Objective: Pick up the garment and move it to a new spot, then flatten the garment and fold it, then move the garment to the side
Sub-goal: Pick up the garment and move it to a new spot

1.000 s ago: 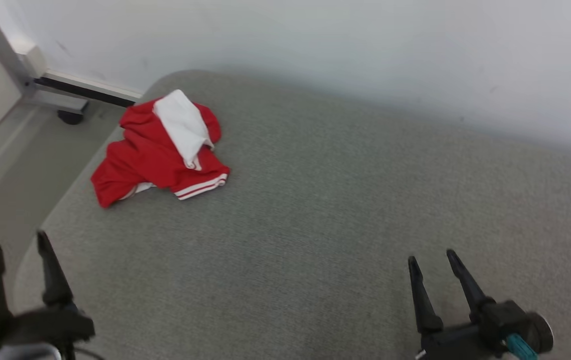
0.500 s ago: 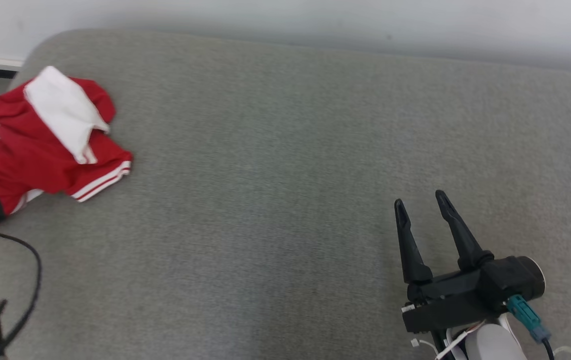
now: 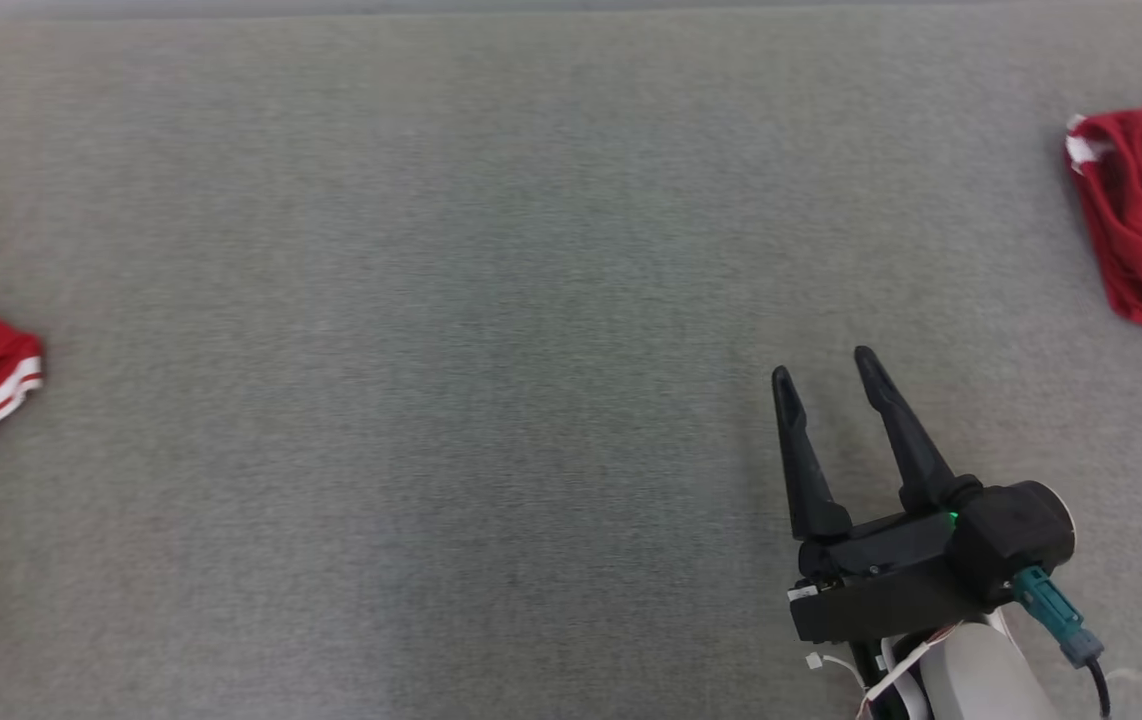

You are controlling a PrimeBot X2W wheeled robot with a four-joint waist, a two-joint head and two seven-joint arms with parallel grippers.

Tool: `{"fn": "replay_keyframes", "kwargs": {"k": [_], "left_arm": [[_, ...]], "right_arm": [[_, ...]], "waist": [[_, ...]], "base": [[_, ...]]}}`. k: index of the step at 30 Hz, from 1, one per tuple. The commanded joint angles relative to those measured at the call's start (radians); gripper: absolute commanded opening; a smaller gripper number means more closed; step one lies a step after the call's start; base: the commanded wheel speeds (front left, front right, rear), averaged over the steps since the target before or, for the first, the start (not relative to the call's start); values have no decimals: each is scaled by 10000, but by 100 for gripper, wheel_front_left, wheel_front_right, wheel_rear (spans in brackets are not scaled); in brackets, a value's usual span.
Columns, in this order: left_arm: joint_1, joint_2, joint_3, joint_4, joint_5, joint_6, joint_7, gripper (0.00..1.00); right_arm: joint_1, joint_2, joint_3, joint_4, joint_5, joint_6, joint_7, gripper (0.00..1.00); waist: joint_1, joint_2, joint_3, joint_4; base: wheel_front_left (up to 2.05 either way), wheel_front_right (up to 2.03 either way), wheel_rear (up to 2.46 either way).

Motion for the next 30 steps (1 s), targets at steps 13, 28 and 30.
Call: {"fn": "replay_keyframes", "kwargs": {"k": [13,28,30], "left_arm": [[-446,619,-334,1885,-214,234,3300,100],[-896,798,-336,2794,-653,600,5608,100],[-875,822,-407,2844,-583,724,5694,100]], "right_arm": [[34,13,-8,56,78,-20,-18,100],[-6,14,28,39,-68,-19,-18,100],[24,14,31,32,-91,-19,-18,100]], "waist": [[-2,-2,101,-505],[-2,-2,201,-782],[-2,-2,198,-803]], "base": [[0,0,0],[0,0,0],[0,0,0]]}}
